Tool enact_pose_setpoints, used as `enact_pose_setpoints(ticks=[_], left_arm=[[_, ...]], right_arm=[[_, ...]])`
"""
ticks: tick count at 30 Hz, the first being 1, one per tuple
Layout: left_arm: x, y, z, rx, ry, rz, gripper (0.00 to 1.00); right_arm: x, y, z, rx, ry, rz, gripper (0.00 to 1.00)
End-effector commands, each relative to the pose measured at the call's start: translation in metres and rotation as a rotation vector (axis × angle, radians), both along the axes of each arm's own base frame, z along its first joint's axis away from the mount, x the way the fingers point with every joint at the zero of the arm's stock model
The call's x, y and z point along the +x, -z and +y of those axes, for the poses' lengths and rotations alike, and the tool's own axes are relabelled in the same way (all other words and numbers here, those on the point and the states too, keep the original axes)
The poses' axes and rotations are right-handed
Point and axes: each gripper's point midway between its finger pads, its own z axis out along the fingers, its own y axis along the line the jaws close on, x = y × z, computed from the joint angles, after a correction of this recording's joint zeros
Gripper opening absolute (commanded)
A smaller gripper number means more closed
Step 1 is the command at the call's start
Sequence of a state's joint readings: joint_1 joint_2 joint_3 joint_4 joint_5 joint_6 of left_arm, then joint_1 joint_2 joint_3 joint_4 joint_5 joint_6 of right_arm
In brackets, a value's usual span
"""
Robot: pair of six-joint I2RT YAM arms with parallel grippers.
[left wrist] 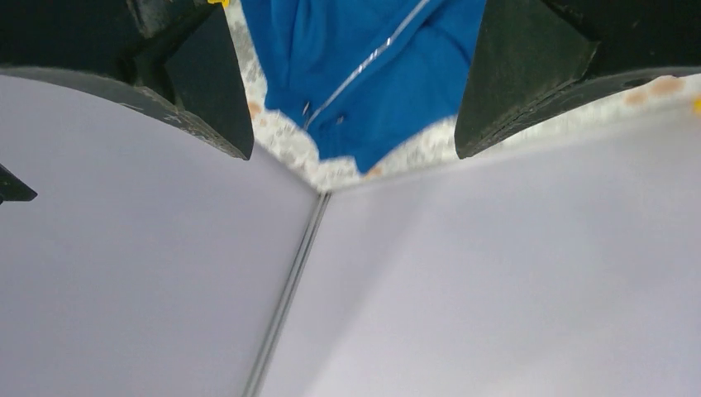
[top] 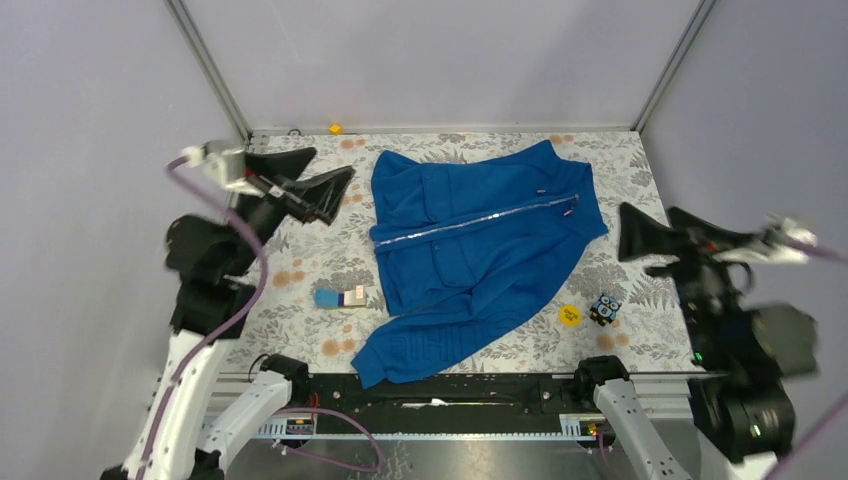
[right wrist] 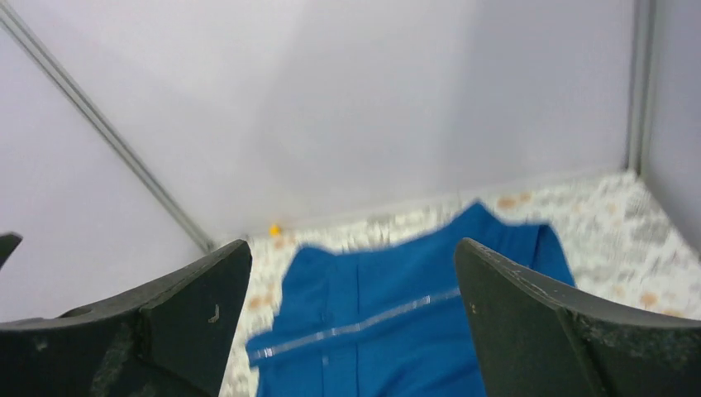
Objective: Zip up the jacket
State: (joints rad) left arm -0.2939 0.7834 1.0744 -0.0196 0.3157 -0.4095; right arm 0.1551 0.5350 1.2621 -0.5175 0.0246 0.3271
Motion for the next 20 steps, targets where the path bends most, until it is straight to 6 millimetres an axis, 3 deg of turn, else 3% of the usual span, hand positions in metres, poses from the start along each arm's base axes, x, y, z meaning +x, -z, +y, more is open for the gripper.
enact_pose_setpoints(ticks=[1,7,12,15,20], left_arm=[[-0.073,-0.085,0.015,-0.041,0.031,-0.331,0.99],[-0.140,-0.146,0.021,-0.080,0.109,-0.580,0.99],[-0.186,-0.171,0.028,-0.133,0.151,-0.754,0.99],[-0.195,-0.174,0.028,-0.128,0.164,-0.770,0.99],[-0.191,-0.171,0.028,-0.125,0.154,-0.764,0.99]], right_arm=[[-0.054,-0.053,-0.032,0.027,0.131,-0.182,1.00],[-0.112,-0.088,-0.059,0.037,0.233,-0.380,1.00],[-0.131,-0.097,-0.069,0.054,0.274,-0.431,1.00],[-0.132,-0.095,-0.073,0.054,0.293,-0.431,1.00],[-0.121,-0.085,-0.075,0.035,0.313,-0.387,1.00]])
